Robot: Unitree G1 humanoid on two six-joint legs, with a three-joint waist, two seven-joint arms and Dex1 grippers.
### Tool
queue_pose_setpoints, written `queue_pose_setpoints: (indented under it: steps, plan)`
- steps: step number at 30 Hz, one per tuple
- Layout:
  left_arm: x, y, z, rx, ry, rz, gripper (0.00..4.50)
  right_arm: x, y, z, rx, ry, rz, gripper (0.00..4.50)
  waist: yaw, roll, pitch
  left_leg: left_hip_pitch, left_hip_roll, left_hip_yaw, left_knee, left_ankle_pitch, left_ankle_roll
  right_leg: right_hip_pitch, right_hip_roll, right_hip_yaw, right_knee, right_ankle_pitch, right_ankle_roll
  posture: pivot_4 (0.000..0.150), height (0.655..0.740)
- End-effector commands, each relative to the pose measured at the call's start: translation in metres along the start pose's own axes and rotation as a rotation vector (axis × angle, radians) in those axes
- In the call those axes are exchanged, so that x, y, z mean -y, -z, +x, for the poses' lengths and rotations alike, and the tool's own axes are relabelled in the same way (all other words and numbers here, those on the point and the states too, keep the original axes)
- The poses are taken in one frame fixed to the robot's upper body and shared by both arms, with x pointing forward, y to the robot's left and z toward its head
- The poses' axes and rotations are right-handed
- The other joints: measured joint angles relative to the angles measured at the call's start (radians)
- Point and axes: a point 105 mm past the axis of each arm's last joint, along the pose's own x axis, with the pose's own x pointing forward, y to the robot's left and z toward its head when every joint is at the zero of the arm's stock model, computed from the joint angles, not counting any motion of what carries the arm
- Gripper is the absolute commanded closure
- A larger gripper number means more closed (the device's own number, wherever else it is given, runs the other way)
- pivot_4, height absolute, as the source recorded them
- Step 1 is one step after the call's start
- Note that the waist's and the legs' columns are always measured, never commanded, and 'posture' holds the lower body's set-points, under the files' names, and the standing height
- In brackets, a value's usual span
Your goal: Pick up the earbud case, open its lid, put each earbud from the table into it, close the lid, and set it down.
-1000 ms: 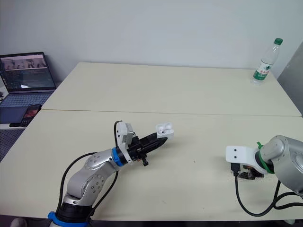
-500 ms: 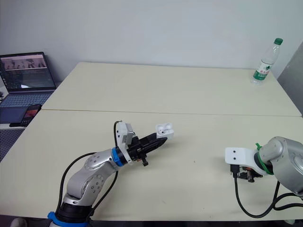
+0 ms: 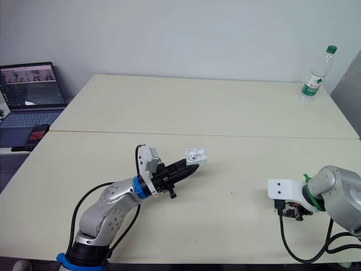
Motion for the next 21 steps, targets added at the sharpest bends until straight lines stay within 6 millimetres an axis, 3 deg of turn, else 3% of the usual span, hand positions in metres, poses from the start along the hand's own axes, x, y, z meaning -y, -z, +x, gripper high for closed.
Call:
queue_pose_setpoints:
  steps: [1,8,11,13,21]
  plan:
    - [0.0017,-0.0112,-0.0018,0.035,0.007,0.042,3.74,0.003,-0.0015,-0.0043,0.003,0.008,-0.008,2.78,0.0,0.0,0.0,0.0,0.0,0.0,0.0,0.0,0.0,0.0,0.0,0.0,0.0,0.0,0.0,0.15,0.74]
    - [0.0015,-0.0113,-0.0025,0.034,0.005,0.044,3.74,0.0056,-0.0022,-0.0049,0.003,0.016,-0.008,2.78,0.0,0.0,0.0,0.0,0.0,0.0,0.0,0.0,0.0,0.0,0.0,0.0,0.0,0.0,0.0,0.15,0.74]
    - [0.0014,-0.0112,-0.0026,0.033,0.005,0.045,3.74,0.0061,-0.0028,-0.0048,0.004,0.017,-0.008,3.41,0.0,0.0,0.0,0.0,0.0,0.0,0.0,0.0,0.0,0.0,0.0,0.0,0.0,0.0,0.0,0.15,0.74]
    - [0.0015,-0.0111,-0.0025,0.034,0.005,0.045,3.74,0.0064,-0.0035,-0.005,0.006,0.019,-0.008,4.08,0.0,0.0,0.0,0.0,0.0,0.0,0.0,0.0,0.0,0.0,0.0,0.0,0.0,0.0,0.0,0.15,0.74]
    - [0.0018,-0.0108,-0.002,0.033,0.008,0.044,3.74,0.0081,-0.0078,-0.0074,0.018,0.033,-0.011,4.11,0.0,0.0,0.0,0.0,0.0,0.0,0.0,0.0,0.0,0.0,0.0,0.0,0.0,0.0,0.0,0.15,0.74]
